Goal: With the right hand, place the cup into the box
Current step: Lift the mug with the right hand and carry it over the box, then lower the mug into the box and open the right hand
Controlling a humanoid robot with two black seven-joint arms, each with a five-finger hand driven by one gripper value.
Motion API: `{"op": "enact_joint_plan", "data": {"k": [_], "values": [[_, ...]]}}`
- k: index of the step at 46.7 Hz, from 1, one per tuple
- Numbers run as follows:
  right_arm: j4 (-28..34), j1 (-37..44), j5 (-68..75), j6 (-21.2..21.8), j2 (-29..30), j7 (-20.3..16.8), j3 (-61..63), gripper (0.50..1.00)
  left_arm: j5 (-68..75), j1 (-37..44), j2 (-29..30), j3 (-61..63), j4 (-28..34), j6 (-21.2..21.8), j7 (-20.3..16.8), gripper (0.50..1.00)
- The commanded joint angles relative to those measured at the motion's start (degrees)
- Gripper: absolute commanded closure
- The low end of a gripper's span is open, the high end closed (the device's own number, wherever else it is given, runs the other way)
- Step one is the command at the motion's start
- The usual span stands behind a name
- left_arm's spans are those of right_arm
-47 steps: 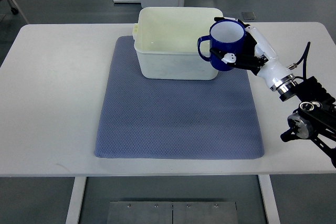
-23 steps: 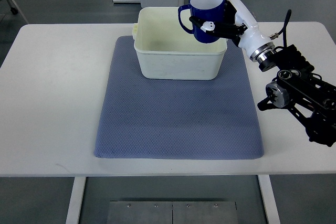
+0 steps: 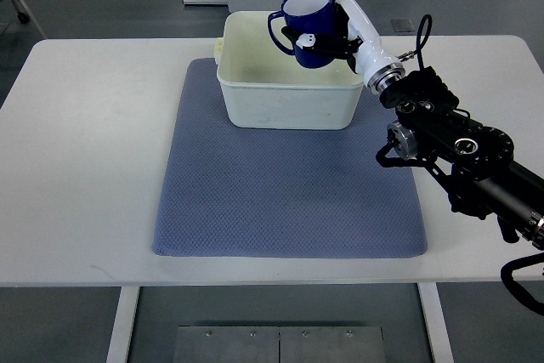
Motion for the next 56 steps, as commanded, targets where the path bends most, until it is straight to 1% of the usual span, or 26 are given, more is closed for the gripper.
{"op": "enact_joint_plan", "data": {"k": [1, 9, 18, 35, 36, 37, 38, 39, 40, 41, 56], "values": [[-1.18, 0.19, 0.0, -0.17, 0.56, -0.18, -0.76, 1.0, -0.03, -0.01, 0.0, 0.12, 0.0, 0.0, -0.02, 0.5], [-3.2, 0.28, 0.0, -1.31, 1.7, -0.27, -2.87, 1.0, 0.05, 0.0, 0.0, -0.05, 0.0, 0.0, -0.02, 0.5], [-3.64, -0.25, 0.09, -2.54, 1.79, -0.09, -3.31, 1.0, -0.03, -0.01, 0.0, -0.05, 0.0, 0.0, -0.02, 0.5], [-3.55, -0.25, 0.53, -2.54, 1.79, 0.17, -4.1, 1.0, 0.05, -0.01, 0.0, 0.12, 0.0, 0.0, -0.02, 0.5], [-3.55, -0.25, 0.53, -2.54, 1.79, 0.17, -4.1, 0.926, -0.03, 0.08, 0.0, -0.05, 0.0, 0.0, -0.02, 0.5], [-3.55, -0.25, 0.61, -2.54, 1.79, 0.26, -4.1, 0.801, 0.05, 0.0, 0.0, -0.05, 0.0, 0.0, -0.02, 0.5], [-3.55, -0.25, 0.7, -2.54, 1.79, 0.26, -4.1, 0.65, 0.06, -0.01, 0.0, 0.12, 0.0, 0.0, -0.02, 0.5], [-3.55, -0.25, 0.79, -2.54, 1.79, 0.35, -4.01, 0.523, -0.03, -0.01, 0.0, -0.05, 0.0, 0.0, -0.02, 0.5], [-3.46, -0.25, 0.88, -2.54, 1.79, 0.35, -4.01, 0.507, -0.03, -0.01, 0.0, -0.05, 0.0, 0.0, -0.02, 0.5], [-3.46, -0.25, 0.88, -2.54, 1.79, 0.35, -4.01, 0.505, -0.03, 0.08, 0.0, 0.12, 0.0, 0.0, -0.02, 0.5], [-3.29, -0.25, 0.88, -2.54, 1.79, 0.35, -4.1, 0.502, 0.06, -0.01, 0.0, 0.12, 0.08, 0.0, -0.02, 0.5]]}}
